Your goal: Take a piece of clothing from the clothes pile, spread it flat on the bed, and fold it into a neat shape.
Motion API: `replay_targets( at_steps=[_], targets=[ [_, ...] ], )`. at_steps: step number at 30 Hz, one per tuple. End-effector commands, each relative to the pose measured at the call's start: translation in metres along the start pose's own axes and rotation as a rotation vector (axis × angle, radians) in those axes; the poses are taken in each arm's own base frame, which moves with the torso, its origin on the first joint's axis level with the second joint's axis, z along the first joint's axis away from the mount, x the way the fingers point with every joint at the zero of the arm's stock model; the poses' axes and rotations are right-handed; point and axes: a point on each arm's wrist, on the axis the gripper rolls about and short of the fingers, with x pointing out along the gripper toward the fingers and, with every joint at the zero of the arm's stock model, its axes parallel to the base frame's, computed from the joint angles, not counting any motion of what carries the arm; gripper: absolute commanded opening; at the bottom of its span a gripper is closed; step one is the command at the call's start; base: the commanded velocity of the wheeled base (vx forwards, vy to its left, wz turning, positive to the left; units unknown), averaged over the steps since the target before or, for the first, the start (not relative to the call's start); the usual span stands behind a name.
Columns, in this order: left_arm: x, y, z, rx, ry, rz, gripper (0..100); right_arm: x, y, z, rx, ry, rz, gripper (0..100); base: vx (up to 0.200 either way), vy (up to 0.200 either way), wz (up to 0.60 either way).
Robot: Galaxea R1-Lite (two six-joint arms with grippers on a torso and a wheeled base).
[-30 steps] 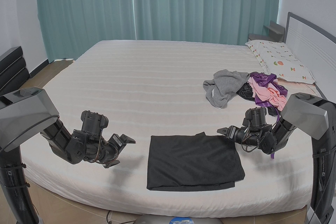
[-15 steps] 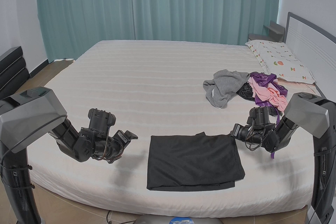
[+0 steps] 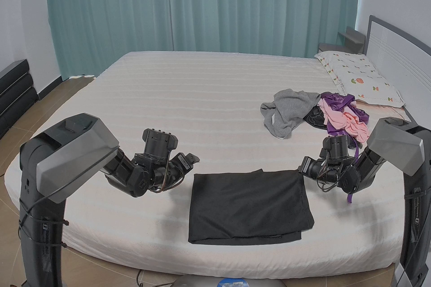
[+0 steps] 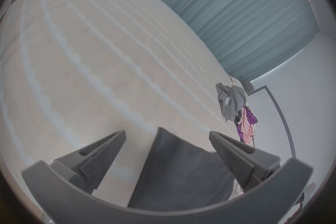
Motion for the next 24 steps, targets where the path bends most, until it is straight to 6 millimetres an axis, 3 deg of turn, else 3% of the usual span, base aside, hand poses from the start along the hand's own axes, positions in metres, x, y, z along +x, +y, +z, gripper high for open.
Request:
replay_targets(
  at_steps=[1, 8, 14, 15, 24],
  targets=[
    [0.031, -0.004, -0.017, 0.038, 0.015, -0.006, 100, -0.001, 0.002, -0.001, -0.002, 0.002, 0.002, 0, 0.000, 0.000, 0.00],
    [0.057, -0.008, -0.025, 0.053, -0.007, 0.032, 100, 0.000, 0.004, 0.001, -0.001, -0.005, 0.008, 0, 0.000, 0.000, 0.00],
    [0.062, -0.009, -0.029, 0.061, -0.013, 0.038, 100, 0.002, 0.007, -0.003, -0.007, 0.003, 0.013, 0, 0.000, 0.000, 0.00],
    [0.064, -0.009, -0.029, 0.067, -0.013, 0.036, 0, 0.002, 0.008, -0.004, -0.008, 0.004, 0.014, 0, 0.000, 0.000, 0.00],
    [0.070, -0.011, -0.032, 0.079, -0.027, 0.044, 0, 0.000, 0.008, -0.002, -0.007, 0.000, 0.015, 0, 0.000, 0.000, 0.00]
  ],
)
